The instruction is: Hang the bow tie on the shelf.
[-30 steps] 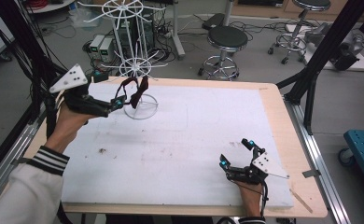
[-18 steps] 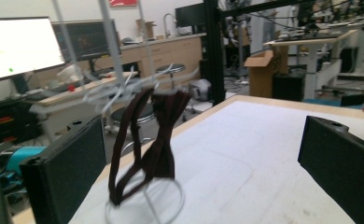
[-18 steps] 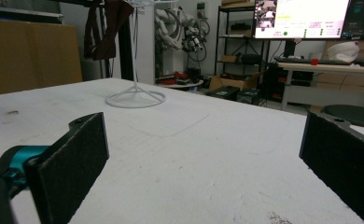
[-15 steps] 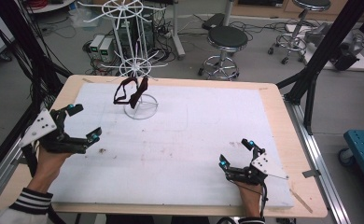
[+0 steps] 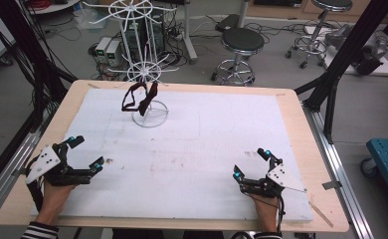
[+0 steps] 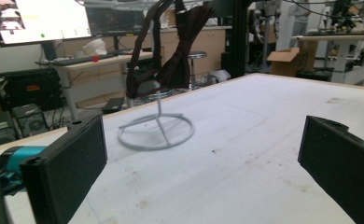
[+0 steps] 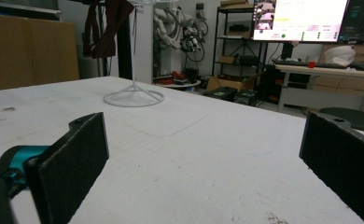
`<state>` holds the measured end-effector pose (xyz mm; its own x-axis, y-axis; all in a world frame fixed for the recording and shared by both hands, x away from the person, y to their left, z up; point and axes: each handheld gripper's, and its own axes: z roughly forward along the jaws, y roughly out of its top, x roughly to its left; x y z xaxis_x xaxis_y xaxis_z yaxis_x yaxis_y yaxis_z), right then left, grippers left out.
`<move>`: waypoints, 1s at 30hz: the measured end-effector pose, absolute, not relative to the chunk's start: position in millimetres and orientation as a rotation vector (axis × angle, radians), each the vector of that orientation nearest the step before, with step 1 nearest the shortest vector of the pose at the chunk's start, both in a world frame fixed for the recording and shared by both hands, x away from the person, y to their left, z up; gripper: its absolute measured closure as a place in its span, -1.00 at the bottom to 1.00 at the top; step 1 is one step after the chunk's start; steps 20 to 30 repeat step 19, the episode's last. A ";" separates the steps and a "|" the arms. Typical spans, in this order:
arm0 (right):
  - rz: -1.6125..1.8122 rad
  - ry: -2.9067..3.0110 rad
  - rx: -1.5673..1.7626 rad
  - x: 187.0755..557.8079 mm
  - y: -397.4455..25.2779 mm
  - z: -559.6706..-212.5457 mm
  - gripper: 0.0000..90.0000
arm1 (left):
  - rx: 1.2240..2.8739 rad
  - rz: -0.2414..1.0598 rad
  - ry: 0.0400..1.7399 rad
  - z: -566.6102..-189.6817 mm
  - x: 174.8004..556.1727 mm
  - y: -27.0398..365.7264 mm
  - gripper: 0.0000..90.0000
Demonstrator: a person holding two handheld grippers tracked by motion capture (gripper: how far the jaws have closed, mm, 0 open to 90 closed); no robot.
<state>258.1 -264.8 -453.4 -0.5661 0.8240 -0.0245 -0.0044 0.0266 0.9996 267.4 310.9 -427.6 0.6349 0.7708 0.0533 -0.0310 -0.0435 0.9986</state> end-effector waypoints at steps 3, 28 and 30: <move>1.612 1.653 0.844 258.1 -264.9 -453.4 -0.99 | 1.468 0.734 0.661 -435.4 265.8 312.5 -0.96; 1.606 1.655 0.844 258.0 -264.3 -453.3 -0.99 | 1.432 0.738 0.699 -453.8 264.2 314.4 -0.96; 1.606 1.655 0.844 258.0 -264.3 -453.3 -0.99 | 1.432 0.738 0.699 -453.8 264.2 314.4 -0.96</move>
